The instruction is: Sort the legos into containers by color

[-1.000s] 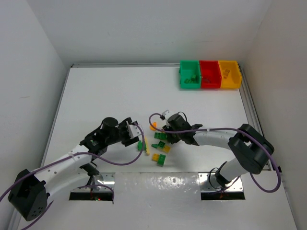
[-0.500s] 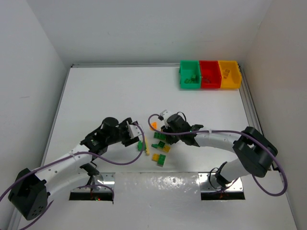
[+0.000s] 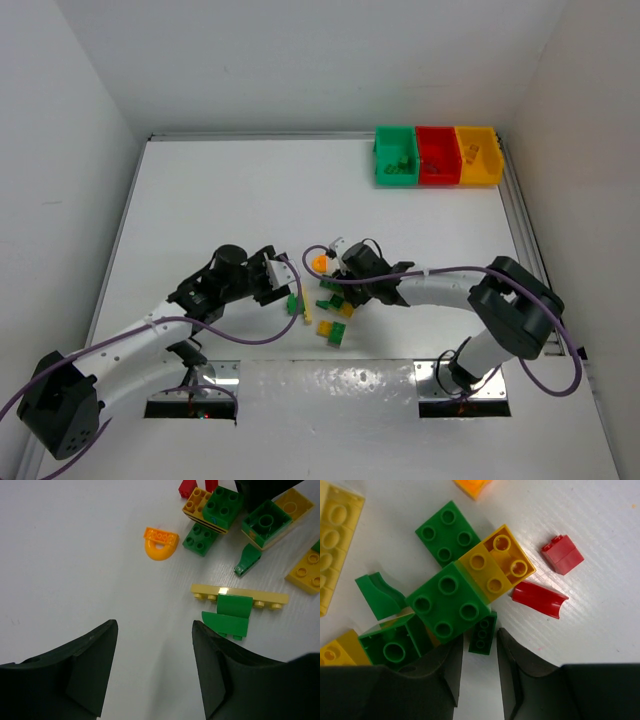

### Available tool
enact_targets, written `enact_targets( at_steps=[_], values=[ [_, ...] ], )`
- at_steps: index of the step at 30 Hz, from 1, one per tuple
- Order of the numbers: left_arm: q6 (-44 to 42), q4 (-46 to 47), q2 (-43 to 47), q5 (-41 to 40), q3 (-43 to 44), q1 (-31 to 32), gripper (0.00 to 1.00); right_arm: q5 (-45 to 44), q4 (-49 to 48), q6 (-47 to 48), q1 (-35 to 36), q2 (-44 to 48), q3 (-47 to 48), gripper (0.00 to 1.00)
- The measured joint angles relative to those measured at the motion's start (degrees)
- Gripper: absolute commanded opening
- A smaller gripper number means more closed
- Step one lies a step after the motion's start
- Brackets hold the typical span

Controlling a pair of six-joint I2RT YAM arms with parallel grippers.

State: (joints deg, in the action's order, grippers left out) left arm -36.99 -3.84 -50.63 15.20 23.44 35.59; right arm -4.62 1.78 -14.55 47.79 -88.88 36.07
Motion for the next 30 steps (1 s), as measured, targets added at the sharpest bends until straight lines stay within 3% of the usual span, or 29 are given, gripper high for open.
enact_targets(
  at_steps=[2,4,5,8,14,19,22,25,30],
  values=[
    [0.0,0.0,0.0,0.0,0.0,0.0,0.59,-0.7,-0.5,-0.2,0.3,-0.3,0.1,0.31],
    [0.0,0.2,0.0,-0.1,0.0,0.0,0.59,-1.4,-1.0,-0.5,0.4,-0.6,0.1,0.23],
    [0.0,0.2,0.0,-0.2,0.0,0.0,0.59,-1.7,-1.6,-0.7,0.4,-0.7,0.1,0.14],
    [0.0,0.2,0.0,-0.2,-0.2,0.0,0.59,-3.0,-2.4,-1.2,0.5,-1.0,0.1,0.02],
    [0.5,0.4,0.0,-0.7,-0.4,0.0,0.59,-7.1,0.1,-1.8,0.4,0.4,0.1,0.00],
    [5.8,4.2,0.0,-5.9,-1.0,0.1,0.59,-8.2,6.6,-0.5,-1.3,8.7,2.3,0.00],
    [11.8,8.9,0.0,-14.6,-1.4,0.1,0.59,-7.3,8.1,-0.5,-4.9,12.5,9.5,0.00],
    [15.8,13.0,-0.2,-21.6,-1.6,0.0,0.59,-5.7,5.8,-2.3,-13.5,10.7,20.2,0.00],
    [18.8,16.1,-0.6,-26.8,-2.2,0.1,0.59,-10.6,2.9,-2.4,-23.3,-4.6,40.5,0.00]
  ],
)
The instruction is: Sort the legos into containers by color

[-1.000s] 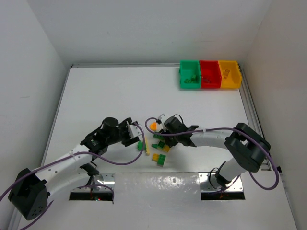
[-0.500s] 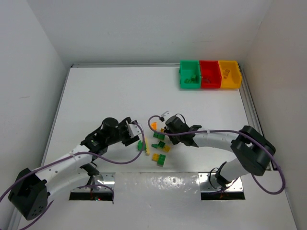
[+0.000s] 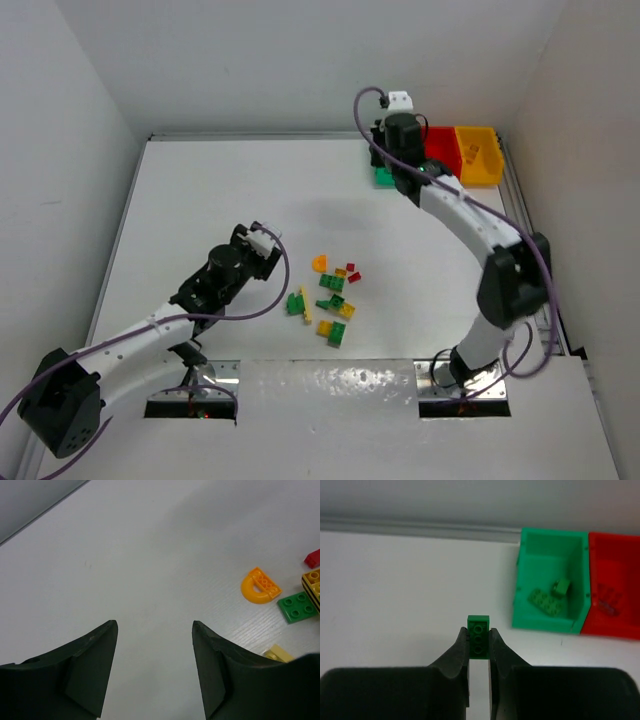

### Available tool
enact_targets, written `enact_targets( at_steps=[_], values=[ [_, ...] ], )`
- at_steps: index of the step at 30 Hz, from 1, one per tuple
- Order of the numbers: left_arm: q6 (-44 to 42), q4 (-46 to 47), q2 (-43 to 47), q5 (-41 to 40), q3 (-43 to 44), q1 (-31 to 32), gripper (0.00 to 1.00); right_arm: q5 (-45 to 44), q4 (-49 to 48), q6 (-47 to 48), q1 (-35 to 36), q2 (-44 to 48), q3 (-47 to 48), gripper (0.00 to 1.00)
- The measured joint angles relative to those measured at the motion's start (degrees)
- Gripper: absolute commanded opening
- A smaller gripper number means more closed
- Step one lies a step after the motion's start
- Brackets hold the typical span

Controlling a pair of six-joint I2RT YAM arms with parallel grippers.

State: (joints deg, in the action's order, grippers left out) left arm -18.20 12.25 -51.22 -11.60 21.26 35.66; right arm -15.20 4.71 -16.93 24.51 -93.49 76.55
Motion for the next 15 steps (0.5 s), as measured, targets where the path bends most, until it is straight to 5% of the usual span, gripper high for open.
enact_targets(
  at_steps=[10,15],
  values=[
    [2.3,1.5,-1.4,-3.1,-1.9,-0.6,0.59,-6.4,1.9,-1.1,-8.3,-38.9,35.6,0.00],
    [3.1,3.0,-3.1,-3.3,-2.2,-2.1,0.59,-7.5,1.7,-1.2,-11.2,-45.7,39.6,0.00]
  ],
)
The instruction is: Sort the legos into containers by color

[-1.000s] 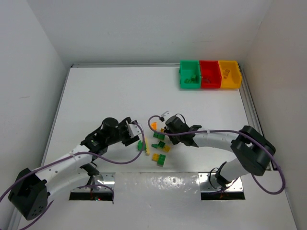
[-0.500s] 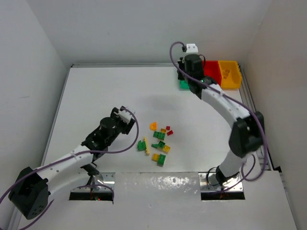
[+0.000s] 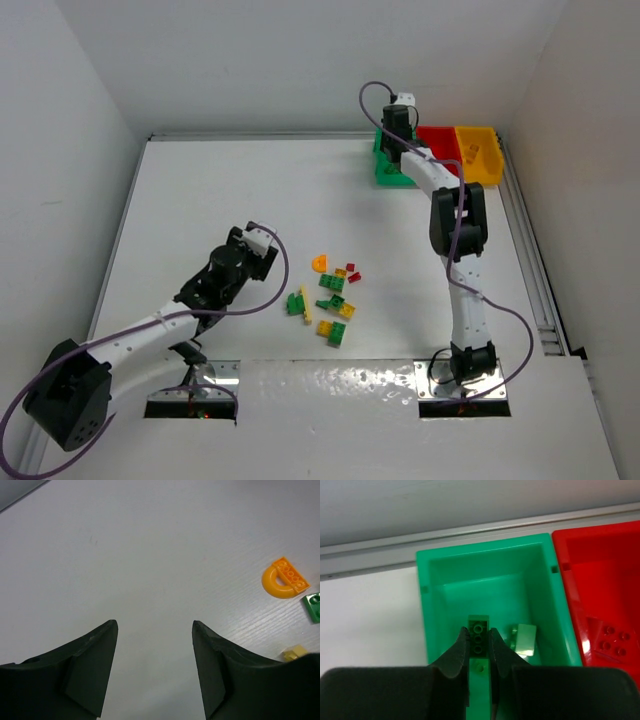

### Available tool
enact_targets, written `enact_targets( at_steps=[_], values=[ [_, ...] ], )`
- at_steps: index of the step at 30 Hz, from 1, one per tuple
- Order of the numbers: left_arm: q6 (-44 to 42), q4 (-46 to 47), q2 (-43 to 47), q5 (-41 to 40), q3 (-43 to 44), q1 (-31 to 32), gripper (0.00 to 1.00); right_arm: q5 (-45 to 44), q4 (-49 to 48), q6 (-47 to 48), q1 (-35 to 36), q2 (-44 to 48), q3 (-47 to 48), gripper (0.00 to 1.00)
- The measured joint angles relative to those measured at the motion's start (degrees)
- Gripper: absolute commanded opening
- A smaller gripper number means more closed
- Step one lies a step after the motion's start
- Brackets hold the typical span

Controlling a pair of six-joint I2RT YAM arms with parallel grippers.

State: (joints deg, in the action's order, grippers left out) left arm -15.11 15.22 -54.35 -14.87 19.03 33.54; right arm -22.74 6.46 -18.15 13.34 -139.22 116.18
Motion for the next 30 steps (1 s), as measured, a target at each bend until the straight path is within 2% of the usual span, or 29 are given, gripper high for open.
enact_targets(
  at_steps=[2,3,4,6,7,9,11,16,18,20,23,25,27,28,30],
  values=[
    [0.2,0.4,-0.6,-0.1,-0.3,-0.7,0.59,0.1,-0.4,-0.1,-0.9,-0.6,0.0,0.03],
    [0.3,0.4,-1.0,-0.2,-0.3,-1.0,0.59,0.2,-0.6,-0.1,-1.3,-0.9,0.0,0.09],
    [0.4,0.5,-1.3,-0.2,-0.3,-1.3,0.59,0.3,-1.0,-0.1,-1.6,-1.0,0.0,0.19],
    [0.4,1.1,-2.0,-0.2,-0.3,-1.6,0.59,0.5,-1.7,-0.1,-1.9,-1.1,-0.2,0.29],
    [0.4,1.3,-2.2,-0.2,-0.3,-1.8,0.59,0.7,-2.0,-0.1,-2.0,-1.1,-0.3,0.43],
    [0.2,1.7,-2.3,-0.2,-0.3,-1.9,0.60,1.6,-2.8,0.4,-2.0,-1.1,-0.7,0.54],
    [-0.1,2.1,-2.4,0.0,-0.3,-2.1,0.60,2.7,-3.3,1.0,-2.0,-1.1,-1.2,0.61],
    [-1.3,2.6,-2.3,0.1,-0.3,-2.1,0.60,4.3,-3.9,2.4,-2.0,0.1,-3.7,0.70],
    [-1.5,2.6,-2.1,0.1,-0.3,-2.1,0.60,5.2,-3.8,3.4,-2.0,2.5,-6.9,0.69],
    [-1.7,2.6,-1.5,0.4,-0.4,-2.1,0.60,6.1,-3.3,4.5,-2.0,4.9,-8.6,0.60],
    [-2.2,2.6,-0.2,0.7,-0.5,-2.1,0.60,9.5,-1.6,6.7,-1.9,9.2,-9.8,0.27],
    [-2.4,2.5,0.9,0.8,-0.7,-2.1,0.60,12.7,-0.3,8.7,-1.4,14.1,-12.8,0.09],
    [-2.4,2.5,2.0,0.7,-0.9,-2.1,0.59,15.5,1.6,11.9,0.4,22.1,-19.6,0.11],
    [-2.4,2.5,2.3,0.4,-0.9,-2.1,0.59,16.1,2.2,13.5,2.1,25.8,-22.9,0.22],
    [-2.0,2.5,3.1,-0.6,-1.0,-2.1,0.59,17.2,4.0,18.2,8.3,34.0,-31.0,0.32]
  ],
)
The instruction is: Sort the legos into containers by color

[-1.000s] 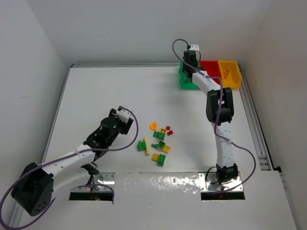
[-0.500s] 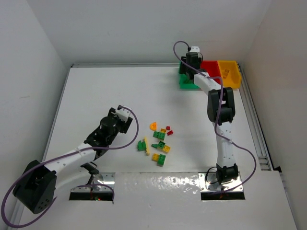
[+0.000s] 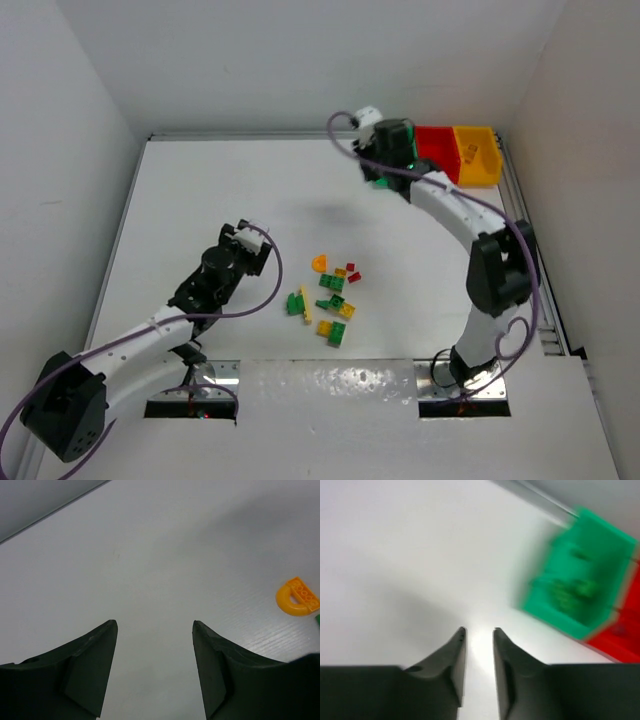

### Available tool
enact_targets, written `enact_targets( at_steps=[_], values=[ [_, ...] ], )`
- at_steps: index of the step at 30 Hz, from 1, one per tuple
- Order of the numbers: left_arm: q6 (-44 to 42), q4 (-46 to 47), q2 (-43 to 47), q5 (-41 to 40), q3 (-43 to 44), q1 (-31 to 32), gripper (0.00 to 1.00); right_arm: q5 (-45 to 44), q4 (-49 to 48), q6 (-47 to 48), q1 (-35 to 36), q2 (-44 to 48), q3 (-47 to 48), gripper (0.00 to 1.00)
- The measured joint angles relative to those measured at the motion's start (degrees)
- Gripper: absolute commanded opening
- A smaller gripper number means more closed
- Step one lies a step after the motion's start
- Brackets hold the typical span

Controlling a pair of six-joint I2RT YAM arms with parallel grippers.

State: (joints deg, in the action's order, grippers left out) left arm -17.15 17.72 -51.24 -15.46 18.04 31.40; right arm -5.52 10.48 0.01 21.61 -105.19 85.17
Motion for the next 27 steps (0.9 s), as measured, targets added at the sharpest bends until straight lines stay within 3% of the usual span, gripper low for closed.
enact_targets(
  at_steps=[2,4,7,9,13,15,20,27],
  values=[
    [1.2,-0.3,1.0,-2.1,-0.2,0.0,0.59,1.9,-1.1,2.1,7.7,5.4,-7.1,0.46],
    [3.0,-0.9,1.9,-4.7,-0.2,0.0,0.59,6.4,-2.6,0.6,15.3,8.4,-14.1,0.52],
    [6.0,-2.6,3.6,-8.6,-0.2,0.0,0.59,10.6,-2.6,-5.2,20.2,7.5,-19.6,0.58],
    [7.2,-3.6,4.7,-10.6,-0.2,0.0,0.59,8.8,-1.9,-9.6,20.2,4.7,-20.0,0.66],
    [7.6,-3.7,6.0,-12.4,-0.9,0.0,0.59,-0.4,-0.6,-15.9,22.1,0.9,-18.8,0.69],
    [7.6,-3.9,6.6,-12.6,-1.3,0.1,0.59,-4.3,0.7,-19.1,24.2,-1.2,-16.7,0.78],
    [7.1,-3.7,7.8,-12.6,-1.8,0.5,0.59,-10.1,3.5,-24.6,27.8,-3.9,-14.0,0.77],
    [6.9,-3.0,8.0,-12.2,-2.8,0.8,0.59,-14.8,5.0,-25.2,30.3,-5.3,-14.2,0.77]
  ],
)
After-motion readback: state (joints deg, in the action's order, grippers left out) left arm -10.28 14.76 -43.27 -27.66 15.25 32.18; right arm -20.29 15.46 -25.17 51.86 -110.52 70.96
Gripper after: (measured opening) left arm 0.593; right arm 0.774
